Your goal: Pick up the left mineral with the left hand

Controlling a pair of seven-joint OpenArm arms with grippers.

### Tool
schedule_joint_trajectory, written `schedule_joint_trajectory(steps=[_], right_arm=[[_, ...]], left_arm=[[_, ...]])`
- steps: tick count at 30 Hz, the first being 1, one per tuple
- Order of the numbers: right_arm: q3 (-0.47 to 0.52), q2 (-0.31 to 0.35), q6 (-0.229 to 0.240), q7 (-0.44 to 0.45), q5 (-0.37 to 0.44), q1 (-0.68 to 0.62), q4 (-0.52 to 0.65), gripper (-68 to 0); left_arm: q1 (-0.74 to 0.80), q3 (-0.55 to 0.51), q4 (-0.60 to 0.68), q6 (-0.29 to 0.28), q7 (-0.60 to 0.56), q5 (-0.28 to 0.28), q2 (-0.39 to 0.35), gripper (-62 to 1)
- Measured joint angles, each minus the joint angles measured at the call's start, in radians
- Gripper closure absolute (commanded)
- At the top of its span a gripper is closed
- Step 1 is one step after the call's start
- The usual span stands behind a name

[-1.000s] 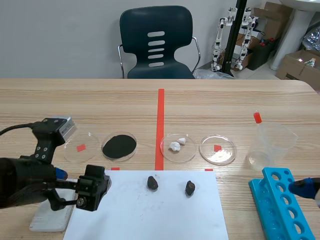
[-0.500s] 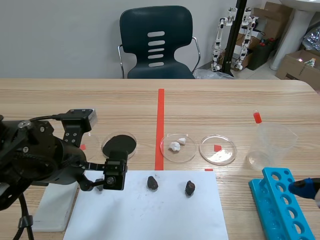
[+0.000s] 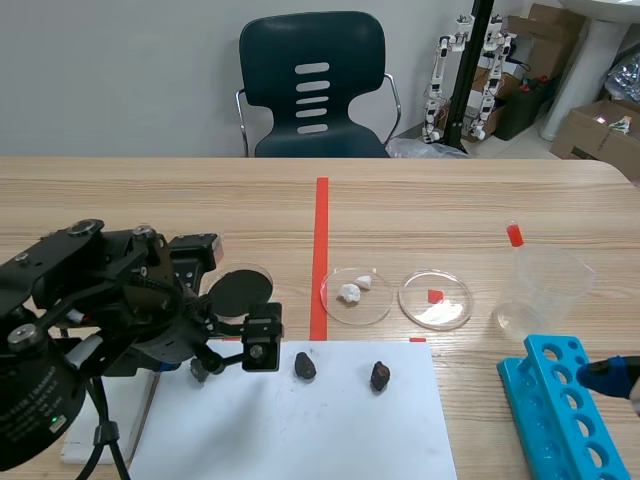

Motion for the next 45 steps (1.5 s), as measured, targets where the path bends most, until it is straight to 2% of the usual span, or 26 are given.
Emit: schedule_joint_trajectory(steps=[6,9,23,25,29,32,42,45], right_arm=[[0.0,0.0,0.0,0.0,0.0,0.0,0.0,-65.7],[0.0,0.0,0.0,0.0,0.0,0.0,0.0,-65.7],[0.0,0.0,0.0,0.0,0.0,0.0,0.0,-65.7],[0.0,0.0,0.0,0.0,0.0,0.0,0.0,-65.7],[0.0,0.0,0.0,0.0,0.0,0.0,0.0,-65.7],[0.0,0.0,0.0,0.0,0.0,0.0,0.0,-65.7],[0.0,0.0,0.0,0.0,0.0,0.0,0.0,-65.7],[0.0,0.0,0.0,0.0,0.0,0.0,0.0,-65.7]], left_arm=[[-0.006,0.0,-0.029,0.017,-0.028,0.005,0.005,-62.3],[-0.008,0.0,-0.03,0.023,-0.028,0.026,0.005,-62.3],[-0.01,0.0,-0.071,0.023,-0.05,0.026,0.005,-62.3],[-0.011,0.0,-0.071,0.023,-0.05,0.026,0.005,-58.0],[-0.01,0.0,-0.071,0.023,-0.05,0.026,0.005,-41.6],[-0.01,0.0,-0.071,0.023,-0.047,0.025,0.005,-35.4],[-0.011,0.0,-0.071,0.023,-0.021,0.026,0.005,-33.9],[-0.01,0.0,-0.071,0.023,-0.02,0.026,0.005,-28.2]])
